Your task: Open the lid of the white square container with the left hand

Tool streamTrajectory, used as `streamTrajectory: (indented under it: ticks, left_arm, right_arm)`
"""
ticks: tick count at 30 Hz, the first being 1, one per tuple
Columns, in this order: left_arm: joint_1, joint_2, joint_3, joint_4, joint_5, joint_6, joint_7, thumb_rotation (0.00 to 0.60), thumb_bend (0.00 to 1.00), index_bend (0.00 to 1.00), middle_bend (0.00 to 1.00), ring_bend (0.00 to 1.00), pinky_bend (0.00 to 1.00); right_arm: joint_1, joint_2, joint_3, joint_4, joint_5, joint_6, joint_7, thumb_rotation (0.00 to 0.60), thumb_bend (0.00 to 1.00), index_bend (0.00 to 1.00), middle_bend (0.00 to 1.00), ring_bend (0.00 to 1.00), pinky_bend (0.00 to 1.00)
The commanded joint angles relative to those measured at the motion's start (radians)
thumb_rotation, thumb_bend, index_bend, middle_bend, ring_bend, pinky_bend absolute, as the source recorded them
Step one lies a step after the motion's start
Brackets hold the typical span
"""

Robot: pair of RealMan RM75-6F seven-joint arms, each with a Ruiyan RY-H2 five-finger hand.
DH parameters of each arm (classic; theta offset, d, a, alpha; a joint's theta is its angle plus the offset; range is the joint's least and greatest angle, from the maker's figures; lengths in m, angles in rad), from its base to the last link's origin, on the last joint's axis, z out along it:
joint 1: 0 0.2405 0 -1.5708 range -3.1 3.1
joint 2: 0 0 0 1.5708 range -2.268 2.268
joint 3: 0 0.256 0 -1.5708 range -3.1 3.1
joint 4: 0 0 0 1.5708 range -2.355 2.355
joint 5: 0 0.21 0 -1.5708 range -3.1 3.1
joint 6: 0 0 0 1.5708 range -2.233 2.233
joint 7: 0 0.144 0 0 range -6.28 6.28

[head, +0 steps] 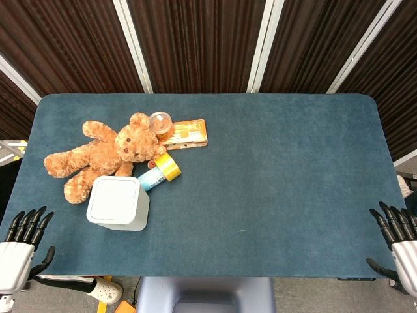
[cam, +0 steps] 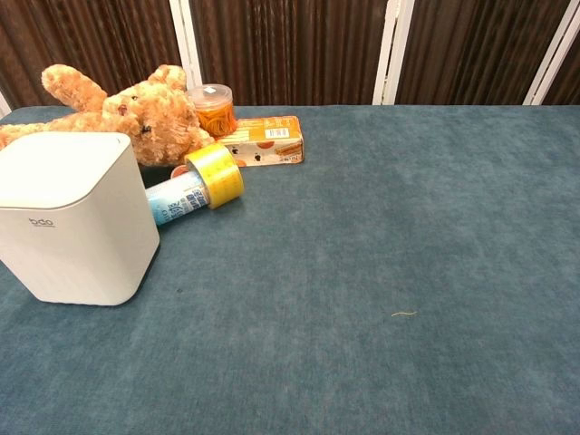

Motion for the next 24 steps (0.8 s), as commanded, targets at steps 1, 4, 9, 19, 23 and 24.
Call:
streamTrajectory:
  ticks: [1, 4, 9, 19, 23, 24]
  left_arm:
    - [-0.004, -0.003, 0.004, -0.005, 0.0, -0.013, 0.006, 0.6, 0.43, 0.0, 0.0, 0.0, 0.0]
    - [-0.02, -0.01, 0.005, -0.007, -0.001, -0.045, 0.011, 0.6, 0.43, 0.0, 0.0, 0.0, 0.0]
    - [-0.075, -0.03, -0.013, -0.052, -0.023, -0.144, 0.081, 0.6, 0.44, 0.0, 0.6, 0.54, 0.64]
    - [-0.15, -0.034, -0.03, -0.146, -0.147, -0.328, 0.216, 0.6, 0.44, 0.08, 1.0, 0.99, 1.0]
    - [-0.153, -0.045, -0.027, -0.141, -0.152, -0.328, 0.232, 0.6, 0.44, 0.07, 1.0, 1.0, 1.0]
    - [-0.152, -0.048, -0.026, -0.139, -0.149, -0.325, 0.234, 0.6, 0.44, 0.07, 1.0, 0.99, 1.0]
  right_arm:
    - [0.003, -0.001, 0.0, 0.0, 0.003, -0.007, -0.001, 0.6, 0.05, 0.0, 0.0, 0.0, 0.0]
    - [0.005, -0.002, 0.0, 0.0, 0.006, -0.012, -0.004, 0.6, 0.05, 0.0, 0.0, 0.0, 0.0]
    - [0.008, -0.011, 0.002, 0.005, 0.008, -0.015, -0.013, 0.6, 0.05, 0.0, 0.0, 0.0, 0.0]
    - [0.025, -0.019, 0.012, 0.005, 0.048, -0.052, -0.024, 0.6, 0.05, 0.0, 0.0, 0.0, 0.0]
    - [0.028, -0.02, 0.013, 0.004, 0.056, -0.061, -0.029, 0.6, 0.05, 0.0, 0.0, 0.0, 0.0]
    - [0.029, -0.02, 0.012, 0.003, 0.056, -0.063, -0.029, 0.6, 0.05, 0.0, 0.0, 0.0, 0.0]
